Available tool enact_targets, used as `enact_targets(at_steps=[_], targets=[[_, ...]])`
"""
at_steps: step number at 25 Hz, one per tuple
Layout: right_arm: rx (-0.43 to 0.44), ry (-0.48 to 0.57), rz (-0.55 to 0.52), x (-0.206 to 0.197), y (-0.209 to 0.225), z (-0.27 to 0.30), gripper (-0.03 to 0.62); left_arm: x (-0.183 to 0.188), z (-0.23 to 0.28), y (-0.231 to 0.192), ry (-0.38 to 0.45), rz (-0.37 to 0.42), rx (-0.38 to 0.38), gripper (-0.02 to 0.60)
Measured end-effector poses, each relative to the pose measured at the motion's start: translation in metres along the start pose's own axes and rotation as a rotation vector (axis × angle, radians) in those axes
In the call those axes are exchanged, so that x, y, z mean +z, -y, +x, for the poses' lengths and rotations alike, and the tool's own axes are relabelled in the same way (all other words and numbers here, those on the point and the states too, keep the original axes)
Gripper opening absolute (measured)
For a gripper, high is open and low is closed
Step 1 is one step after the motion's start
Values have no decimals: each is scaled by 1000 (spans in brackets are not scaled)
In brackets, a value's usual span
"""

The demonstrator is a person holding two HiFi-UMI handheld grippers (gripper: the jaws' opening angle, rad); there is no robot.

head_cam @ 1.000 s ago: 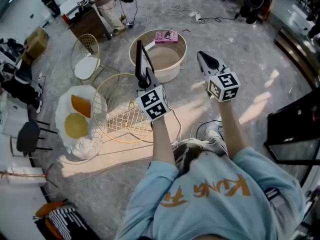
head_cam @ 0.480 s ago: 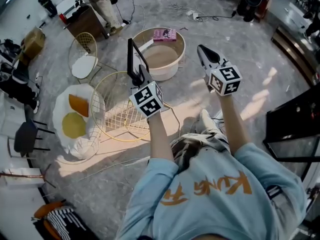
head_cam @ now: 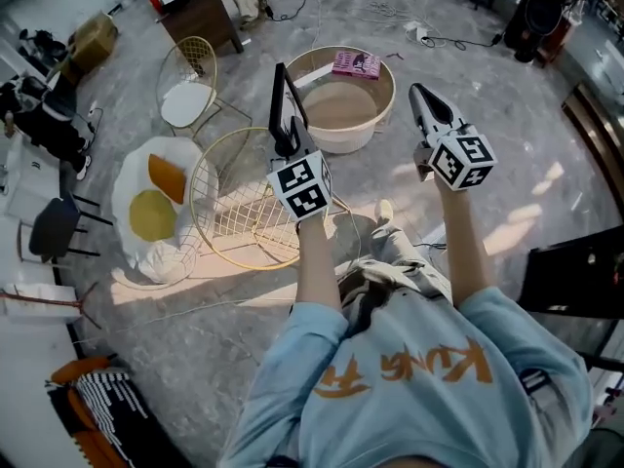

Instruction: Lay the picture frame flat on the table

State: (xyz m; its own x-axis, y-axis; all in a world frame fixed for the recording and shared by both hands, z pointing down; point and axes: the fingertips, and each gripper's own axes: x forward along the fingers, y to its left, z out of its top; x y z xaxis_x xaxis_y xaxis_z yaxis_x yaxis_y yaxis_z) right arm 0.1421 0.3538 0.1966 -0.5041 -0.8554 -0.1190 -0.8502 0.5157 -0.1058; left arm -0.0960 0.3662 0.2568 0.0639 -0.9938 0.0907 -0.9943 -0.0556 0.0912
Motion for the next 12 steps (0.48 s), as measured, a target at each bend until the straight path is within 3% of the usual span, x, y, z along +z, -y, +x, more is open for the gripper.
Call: enact_targets(at_steps=[6,12], targets=[[20,-58,28,-33,23,59,-3,-18,47,-5,-49,32,7,26],[-45,-127,46,-55,88,109,-3,-40,112,8,-105,14,34,26]])
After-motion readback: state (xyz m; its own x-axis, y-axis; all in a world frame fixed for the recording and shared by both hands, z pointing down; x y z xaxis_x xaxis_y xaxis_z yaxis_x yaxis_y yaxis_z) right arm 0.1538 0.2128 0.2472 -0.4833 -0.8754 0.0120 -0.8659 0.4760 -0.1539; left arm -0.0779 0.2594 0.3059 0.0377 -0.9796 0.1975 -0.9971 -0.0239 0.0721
